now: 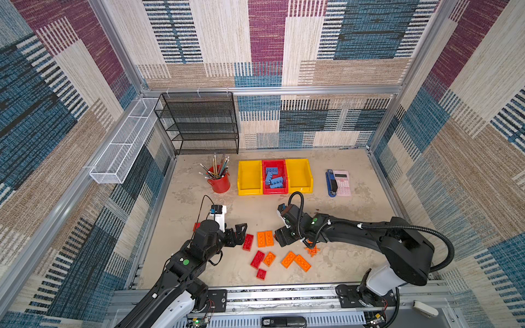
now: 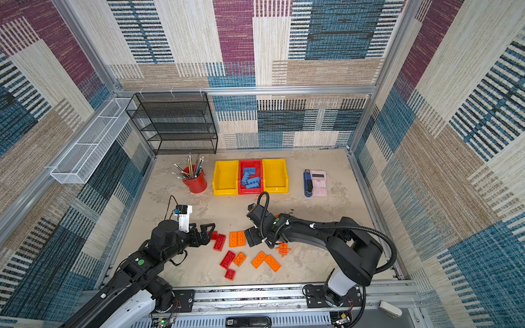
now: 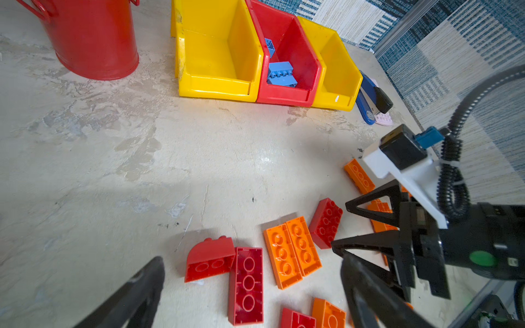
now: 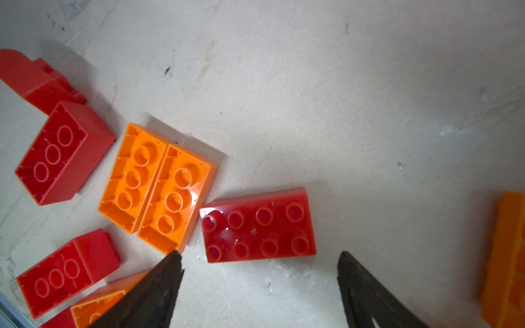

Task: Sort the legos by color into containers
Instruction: 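Grasp the red 2x4 brick with the right gripper while the left arm draws back, then carry the red brick into the yellow bin beside the stapler and open the right gripper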

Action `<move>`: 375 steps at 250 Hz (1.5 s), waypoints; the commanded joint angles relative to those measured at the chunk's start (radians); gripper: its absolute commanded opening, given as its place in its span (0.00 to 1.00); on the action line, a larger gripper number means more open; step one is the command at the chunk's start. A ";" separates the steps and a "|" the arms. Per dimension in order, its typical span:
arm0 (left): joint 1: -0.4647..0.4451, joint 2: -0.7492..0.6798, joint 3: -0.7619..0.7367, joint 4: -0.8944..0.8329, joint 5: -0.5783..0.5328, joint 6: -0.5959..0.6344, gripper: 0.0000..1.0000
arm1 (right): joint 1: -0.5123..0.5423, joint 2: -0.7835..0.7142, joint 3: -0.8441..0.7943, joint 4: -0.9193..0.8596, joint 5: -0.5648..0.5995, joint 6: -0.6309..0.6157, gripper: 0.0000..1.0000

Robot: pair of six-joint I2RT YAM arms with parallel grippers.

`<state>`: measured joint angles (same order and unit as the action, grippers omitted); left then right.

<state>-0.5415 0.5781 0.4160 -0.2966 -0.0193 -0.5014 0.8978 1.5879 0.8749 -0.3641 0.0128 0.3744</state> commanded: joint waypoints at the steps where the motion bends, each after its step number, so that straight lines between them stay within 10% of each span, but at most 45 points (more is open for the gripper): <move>1: 0.000 -0.017 -0.009 -0.012 -0.011 -0.023 0.97 | 0.003 0.018 0.011 0.027 0.026 -0.021 0.86; 238: 0.001 -0.024 -0.018 -0.055 -0.036 -0.042 0.97 | -0.001 0.016 0.117 -0.051 0.192 -0.037 0.54; 375: 0.000 0.124 0.074 -0.036 -0.050 -0.032 0.97 | -0.388 0.115 0.431 -0.017 0.167 -0.230 0.54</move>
<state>-0.5415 0.6613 0.4580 -0.3439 -0.0498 -0.5491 0.5568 1.6501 1.2419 -0.4068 0.1802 0.1951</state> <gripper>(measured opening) 0.972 0.646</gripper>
